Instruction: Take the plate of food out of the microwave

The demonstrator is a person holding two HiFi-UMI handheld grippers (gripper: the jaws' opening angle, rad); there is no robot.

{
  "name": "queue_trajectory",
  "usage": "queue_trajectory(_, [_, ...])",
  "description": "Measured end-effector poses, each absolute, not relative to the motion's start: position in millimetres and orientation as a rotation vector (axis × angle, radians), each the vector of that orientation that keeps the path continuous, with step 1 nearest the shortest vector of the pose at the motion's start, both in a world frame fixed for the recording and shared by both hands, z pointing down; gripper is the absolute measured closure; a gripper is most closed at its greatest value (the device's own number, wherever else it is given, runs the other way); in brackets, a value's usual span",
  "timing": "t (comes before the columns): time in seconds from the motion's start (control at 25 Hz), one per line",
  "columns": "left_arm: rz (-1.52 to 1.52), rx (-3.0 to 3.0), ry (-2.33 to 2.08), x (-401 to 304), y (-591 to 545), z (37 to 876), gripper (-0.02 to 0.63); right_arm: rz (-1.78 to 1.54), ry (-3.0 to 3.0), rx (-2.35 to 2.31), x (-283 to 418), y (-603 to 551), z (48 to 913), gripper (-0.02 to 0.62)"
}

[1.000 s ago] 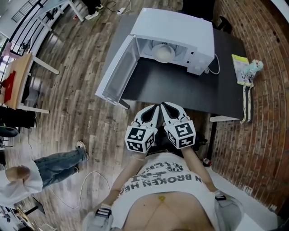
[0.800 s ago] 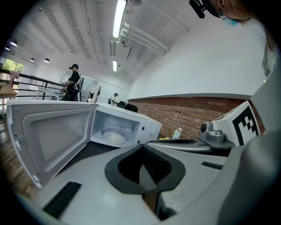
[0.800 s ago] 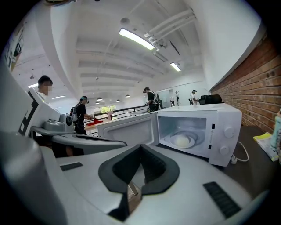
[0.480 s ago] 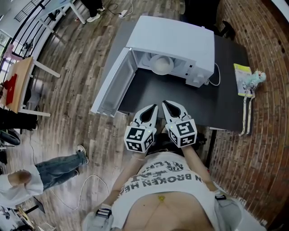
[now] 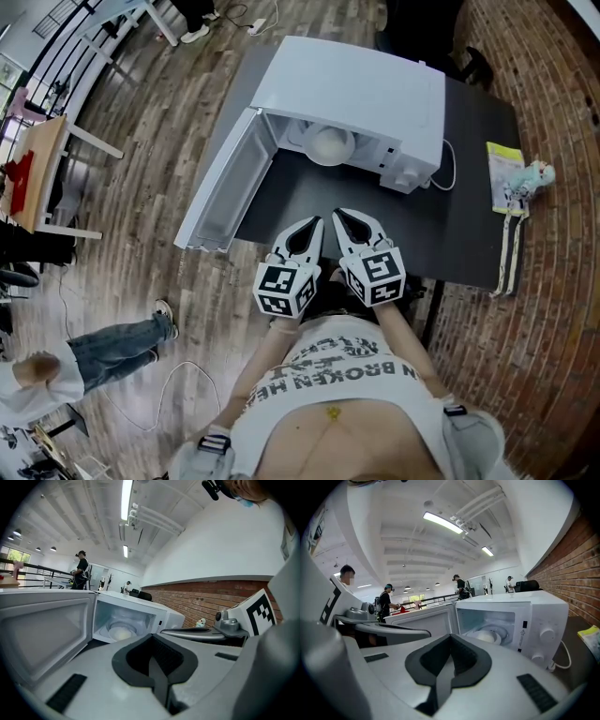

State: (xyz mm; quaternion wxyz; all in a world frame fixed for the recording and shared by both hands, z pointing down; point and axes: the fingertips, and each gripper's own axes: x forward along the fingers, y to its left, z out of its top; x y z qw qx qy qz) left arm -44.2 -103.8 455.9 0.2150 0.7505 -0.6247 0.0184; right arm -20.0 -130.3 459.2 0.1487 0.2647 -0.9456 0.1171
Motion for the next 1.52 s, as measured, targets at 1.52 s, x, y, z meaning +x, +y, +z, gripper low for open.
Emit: queue_trajectory(1.52, [0.162, 2.375, -1.270, -140, -230, 471, 0.600, 0.462, -2.468, 1.361, -84, -241, 479, 0.588])
